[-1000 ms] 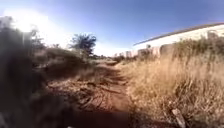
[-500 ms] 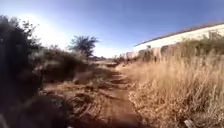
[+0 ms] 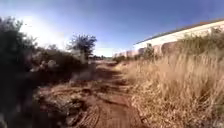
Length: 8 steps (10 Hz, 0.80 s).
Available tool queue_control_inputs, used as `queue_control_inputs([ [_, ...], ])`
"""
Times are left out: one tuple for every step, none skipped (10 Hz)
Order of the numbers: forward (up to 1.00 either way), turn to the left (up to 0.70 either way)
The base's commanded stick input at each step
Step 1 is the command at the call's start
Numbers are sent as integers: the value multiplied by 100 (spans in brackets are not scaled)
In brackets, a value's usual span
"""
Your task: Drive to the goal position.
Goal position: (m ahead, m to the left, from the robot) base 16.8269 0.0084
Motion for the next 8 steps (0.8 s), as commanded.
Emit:
queue_control_inputs([
  [50, 0],
  [50, 0],
  [50, 0],
  [50, 0],
  [50, 0],
  [50, 0],
  [50, 0],
  [50, 0],
])
